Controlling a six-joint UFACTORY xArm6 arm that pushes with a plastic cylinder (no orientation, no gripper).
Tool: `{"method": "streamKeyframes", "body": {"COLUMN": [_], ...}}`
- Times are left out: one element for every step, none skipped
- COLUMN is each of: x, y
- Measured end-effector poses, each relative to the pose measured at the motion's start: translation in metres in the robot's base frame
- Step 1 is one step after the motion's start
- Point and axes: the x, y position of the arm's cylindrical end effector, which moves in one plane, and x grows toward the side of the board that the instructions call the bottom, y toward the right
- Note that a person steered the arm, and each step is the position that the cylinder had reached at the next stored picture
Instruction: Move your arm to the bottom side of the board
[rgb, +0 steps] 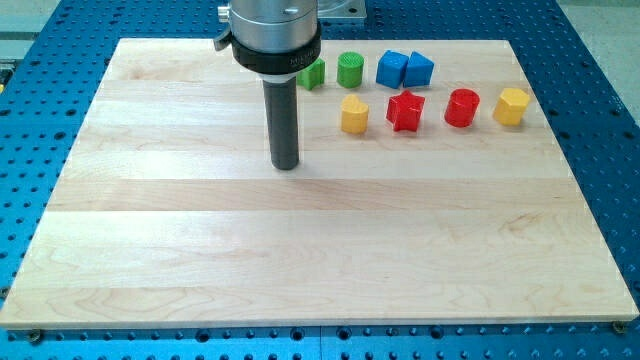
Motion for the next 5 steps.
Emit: {"method": "streamKeyframes", "body": {"x": [0.002, 0.026, 0.038, 0.038, 0.038], "y": [0.001, 0.011, 0.011, 0.009, 0.009]}}
